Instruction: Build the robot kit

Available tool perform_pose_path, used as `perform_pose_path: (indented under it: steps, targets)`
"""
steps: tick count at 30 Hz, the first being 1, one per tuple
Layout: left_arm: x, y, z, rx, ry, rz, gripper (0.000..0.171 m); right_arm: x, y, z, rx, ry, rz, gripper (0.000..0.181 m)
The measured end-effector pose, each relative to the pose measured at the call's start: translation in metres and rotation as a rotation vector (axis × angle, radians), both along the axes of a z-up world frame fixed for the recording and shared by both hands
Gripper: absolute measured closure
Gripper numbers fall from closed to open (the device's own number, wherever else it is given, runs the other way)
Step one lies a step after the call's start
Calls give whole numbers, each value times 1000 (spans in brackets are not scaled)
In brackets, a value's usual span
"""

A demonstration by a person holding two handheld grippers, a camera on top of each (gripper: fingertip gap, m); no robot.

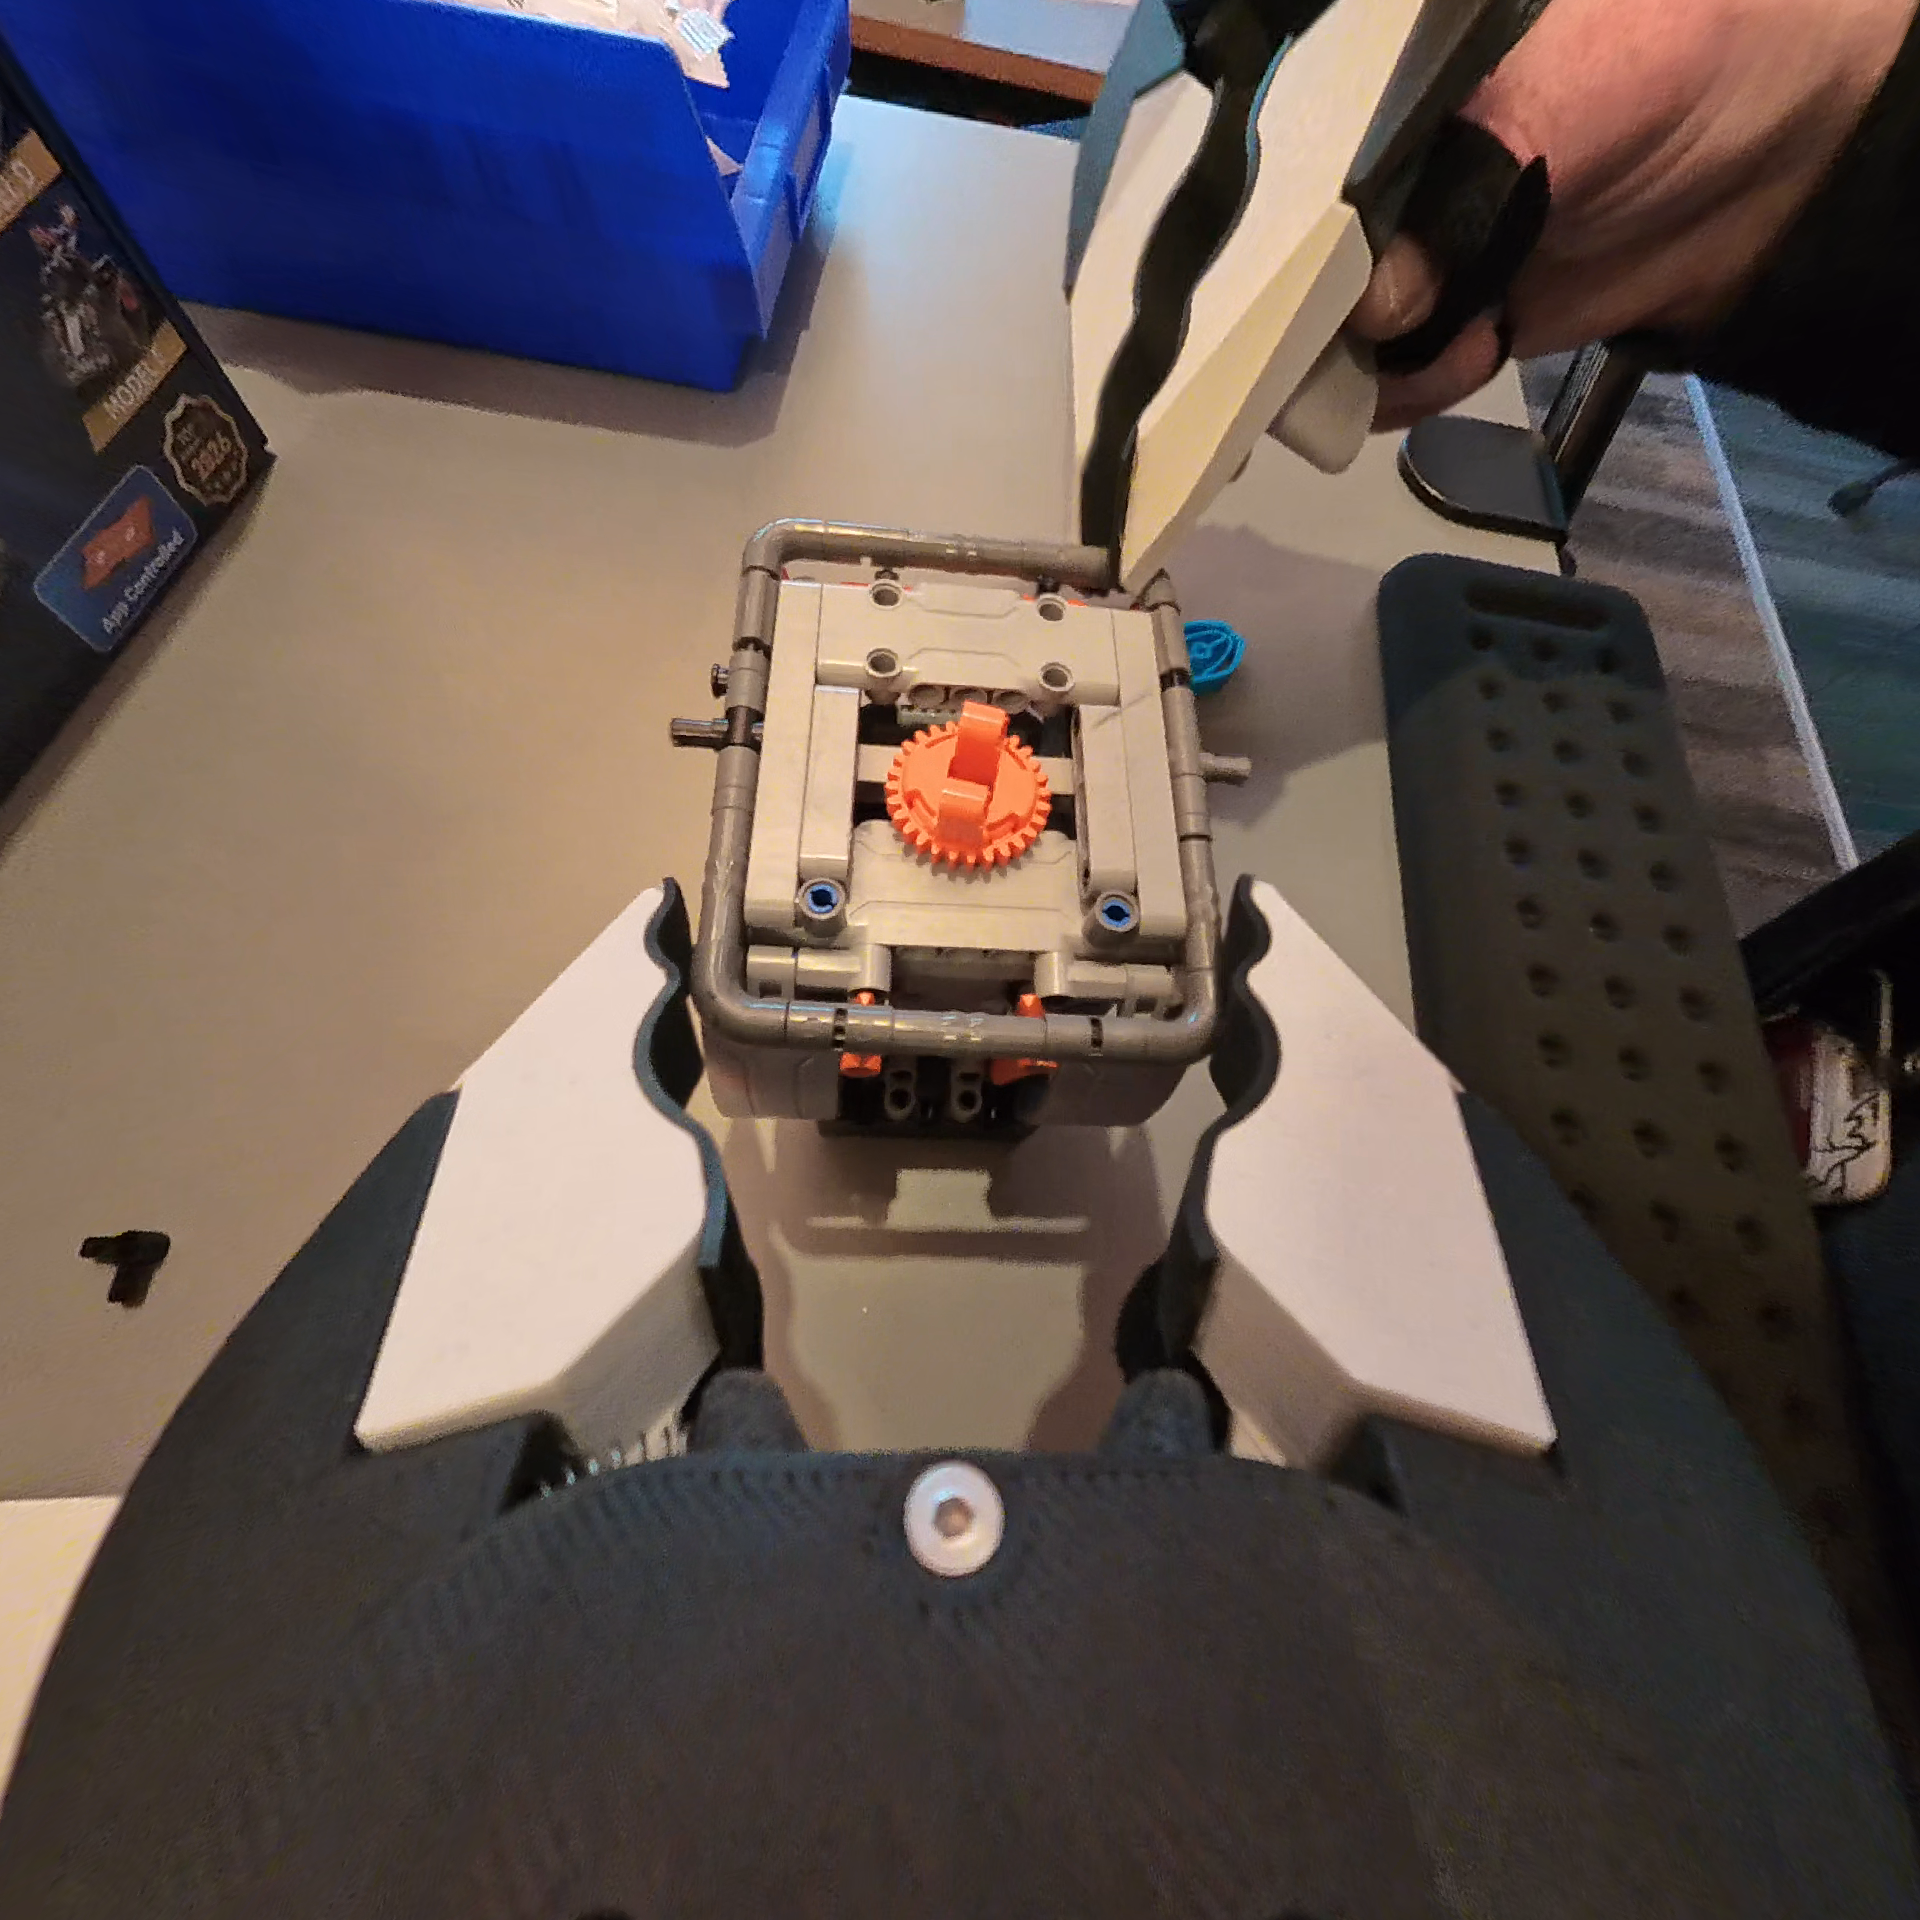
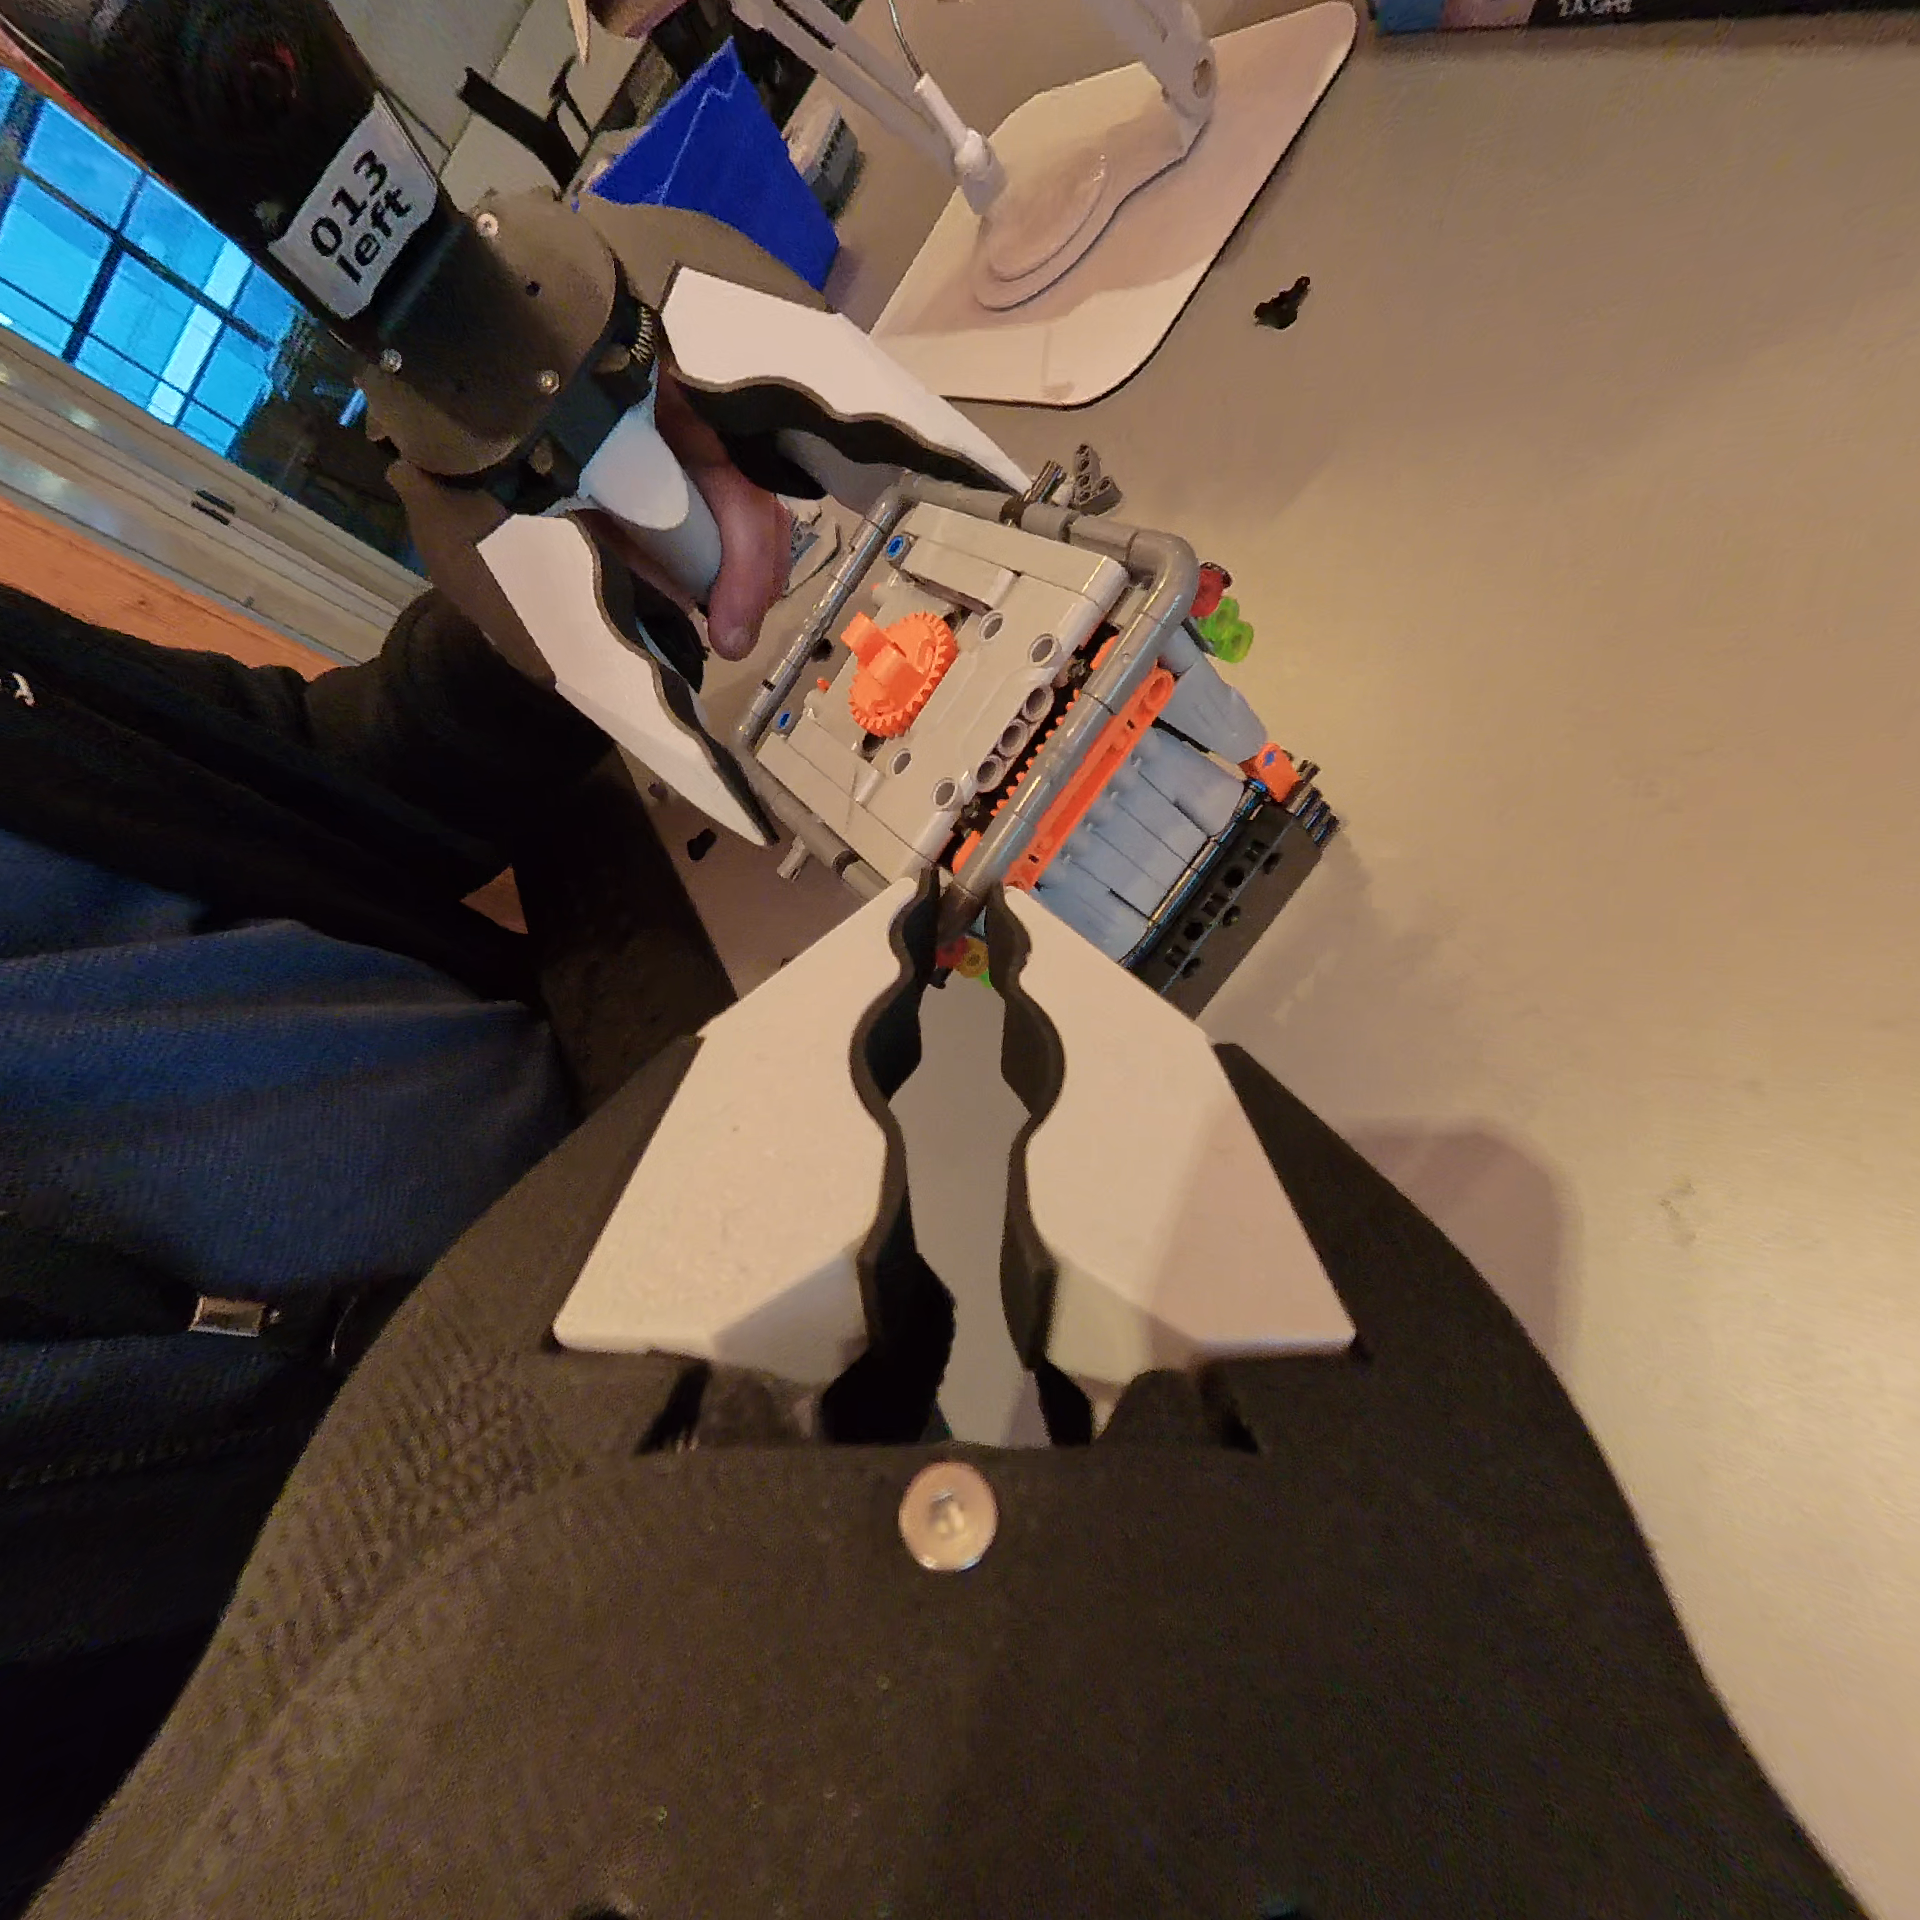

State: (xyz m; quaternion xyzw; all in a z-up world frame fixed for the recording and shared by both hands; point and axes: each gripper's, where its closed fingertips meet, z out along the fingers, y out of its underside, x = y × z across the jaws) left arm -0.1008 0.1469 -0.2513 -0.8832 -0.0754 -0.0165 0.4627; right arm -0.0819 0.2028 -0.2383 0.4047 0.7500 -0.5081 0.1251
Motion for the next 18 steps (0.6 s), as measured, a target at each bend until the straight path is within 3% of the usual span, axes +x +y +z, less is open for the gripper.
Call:
perform_pose_path:
  steps: [18]
  targets:
    - [-11, 7, 2, 74, -43, 85, 72, -7, -5, -2, 43, 70, -190, 177]
